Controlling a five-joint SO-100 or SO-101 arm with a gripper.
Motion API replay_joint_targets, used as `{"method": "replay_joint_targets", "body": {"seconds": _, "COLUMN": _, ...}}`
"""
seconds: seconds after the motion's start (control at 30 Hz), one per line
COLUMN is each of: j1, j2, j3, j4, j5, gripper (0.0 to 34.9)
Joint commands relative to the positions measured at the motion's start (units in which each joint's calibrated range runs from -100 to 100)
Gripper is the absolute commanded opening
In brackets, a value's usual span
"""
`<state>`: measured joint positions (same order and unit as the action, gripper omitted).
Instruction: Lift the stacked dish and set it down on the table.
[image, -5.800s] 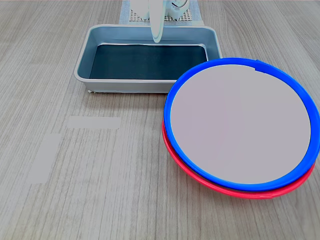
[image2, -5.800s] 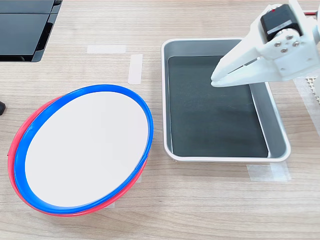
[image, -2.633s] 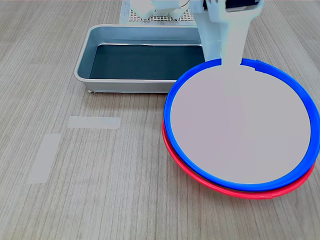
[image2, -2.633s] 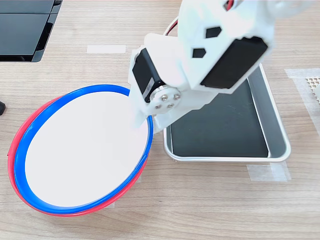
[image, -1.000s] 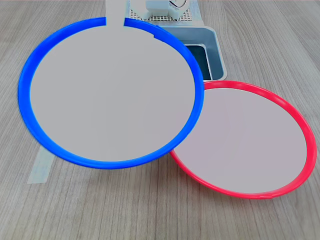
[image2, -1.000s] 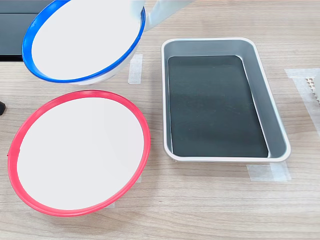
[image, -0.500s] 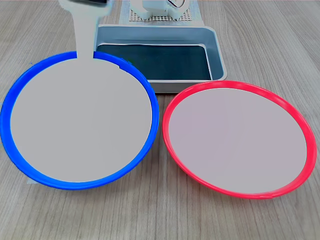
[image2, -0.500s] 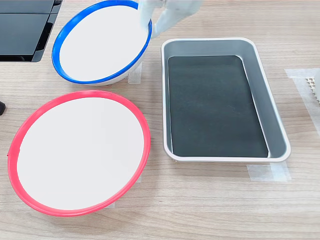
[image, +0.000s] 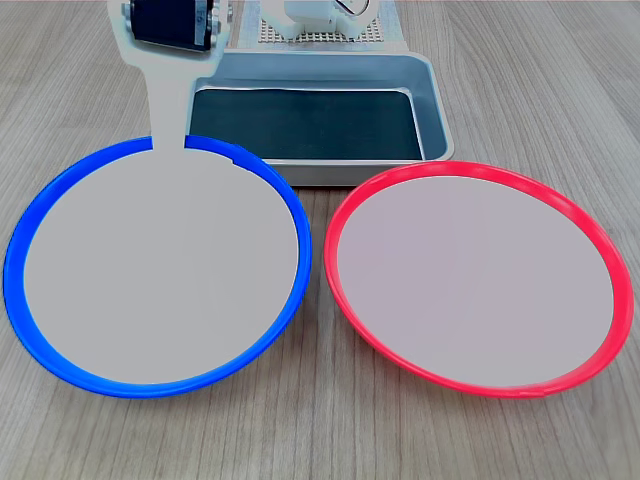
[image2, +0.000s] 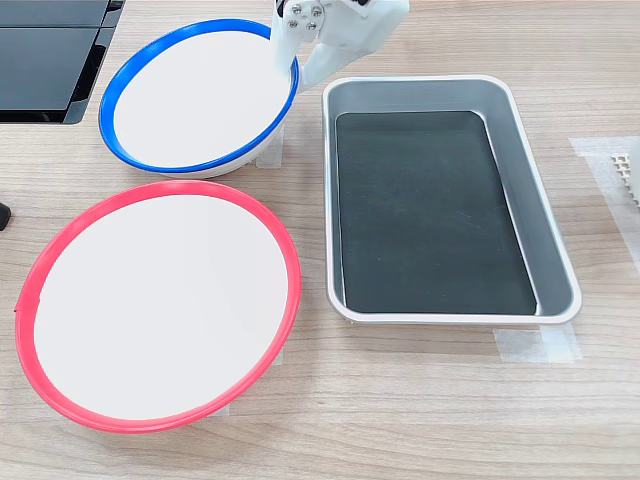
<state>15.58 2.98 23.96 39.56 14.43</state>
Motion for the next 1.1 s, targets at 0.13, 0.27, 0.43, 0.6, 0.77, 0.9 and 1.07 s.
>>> {"method": "replay_joint_targets", "body": {"seconds": 0.13, "j1": -0.8, "j2": -0.1, "j3": 0.9, "j4": -2.1, "j5": 1.3, "gripper": 1.4}}
{"method": "replay_joint_targets", "body": {"seconds": 0.27, "j1": -0.5, "j2": -0.9, "j3": 1.4, "j4": -1.5, "j5": 1.8, "gripper": 8.4}}
{"method": "replay_joint_targets", "body": {"seconds": 0.43, "j1": -0.1, "j2": -4.3, "j3": 2.9, "j4": 0.8, "j5": 2.8, "gripper": 9.1}}
{"method": "replay_joint_targets", "body": {"seconds": 0.6, "j1": 0.0, "j2": -11.1, "j3": 5.8, "j4": 5.5, "j5": 3.8, "gripper": 7.9}}
{"method": "replay_joint_targets", "body": {"seconds": 0.77, "j1": -1.9, "j2": -23.6, "j3": 8.1, "j4": 16.0, "j5": 3.8, "gripper": 6.5}}
{"method": "replay_joint_targets", "body": {"seconds": 0.9, "j1": -6.3, "j2": -35.4, "j3": 12.1, "j4": 20.6, "j5": 1.0, "gripper": 0.2}}
{"method": "replay_joint_targets", "body": {"seconds": 1.07, "j1": -12.9, "j2": -54.1, "j3": 28.3, "j4": 9.2, "j5": -8.4, "gripper": 0.0}}
